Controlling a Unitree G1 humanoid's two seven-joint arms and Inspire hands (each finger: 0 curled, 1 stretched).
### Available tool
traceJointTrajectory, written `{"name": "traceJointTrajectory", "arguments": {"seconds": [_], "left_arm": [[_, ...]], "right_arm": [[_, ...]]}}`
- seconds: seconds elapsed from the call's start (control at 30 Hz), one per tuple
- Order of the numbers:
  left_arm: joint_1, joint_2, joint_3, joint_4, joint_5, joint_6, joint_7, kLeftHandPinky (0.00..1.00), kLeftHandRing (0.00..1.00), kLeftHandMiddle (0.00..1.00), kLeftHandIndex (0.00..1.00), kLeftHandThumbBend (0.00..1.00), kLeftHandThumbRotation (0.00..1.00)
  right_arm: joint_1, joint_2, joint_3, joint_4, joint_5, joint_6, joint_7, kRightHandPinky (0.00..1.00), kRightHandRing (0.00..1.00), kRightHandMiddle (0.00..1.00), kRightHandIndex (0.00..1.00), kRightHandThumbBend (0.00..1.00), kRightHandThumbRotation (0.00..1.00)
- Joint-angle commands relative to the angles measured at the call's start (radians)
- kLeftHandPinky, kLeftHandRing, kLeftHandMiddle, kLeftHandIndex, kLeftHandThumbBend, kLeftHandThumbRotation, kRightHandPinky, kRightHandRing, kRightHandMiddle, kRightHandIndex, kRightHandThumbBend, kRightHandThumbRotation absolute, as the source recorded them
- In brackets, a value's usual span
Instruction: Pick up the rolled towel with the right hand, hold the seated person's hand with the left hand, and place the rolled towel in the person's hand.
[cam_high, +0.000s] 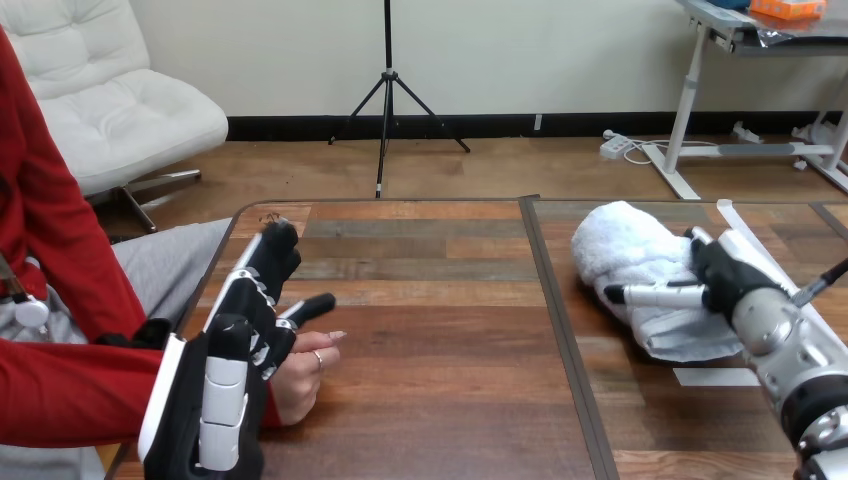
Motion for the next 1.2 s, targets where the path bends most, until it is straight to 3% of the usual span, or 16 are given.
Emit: {"name": "traceJointTrajectory", "arguments": {"seconds": [0.0,0.2,0.7,1.0,1.17], "left_arm": [[-0.040,-0.039,0.019,0.007,0.007,-0.024,0.008,0.95,0.97,0.95,0.96,0.80,1.00],[-0.038,-0.036,0.018,0.007,0.001,-0.022,0.007,0.98,0.98,0.96,0.97,0.82,1.00],[-0.031,-0.037,0.014,0.001,-0.007,-0.015,0.004,0.81,0.97,0.96,0.94,0.80,1.00],[-0.029,-0.035,0.013,-0.005,-0.025,-0.019,-0.006,0.76,0.97,0.95,0.93,0.81,0.99],[-0.026,-0.032,0.015,-0.018,-0.028,-0.017,-0.006,0.75,0.96,0.95,0.92,0.81,0.98]], "right_arm": [[-0.020,0.000,0.014,-0.003,-0.006,0.008,0.005,0.93,1.00,1.00,1.00,1.00,0.52],[-0.020,0.005,0.009,-0.002,0.000,0.021,0.013,0.91,1.00,1.00,1.00,1.00,0.52],[-0.015,0.020,0.024,0.001,-0.014,0.027,0.010,0.89,0.99,1.00,1.00,1.00,0.54],[-0.016,0.034,0.050,0.008,-0.033,0.057,0.001,0.77,0.89,0.93,0.98,1.00,0.49],[-0.021,0.044,0.054,0.012,-0.030,0.095,0.006,0.76,0.88,0.92,0.95,1.00,0.41]]}}
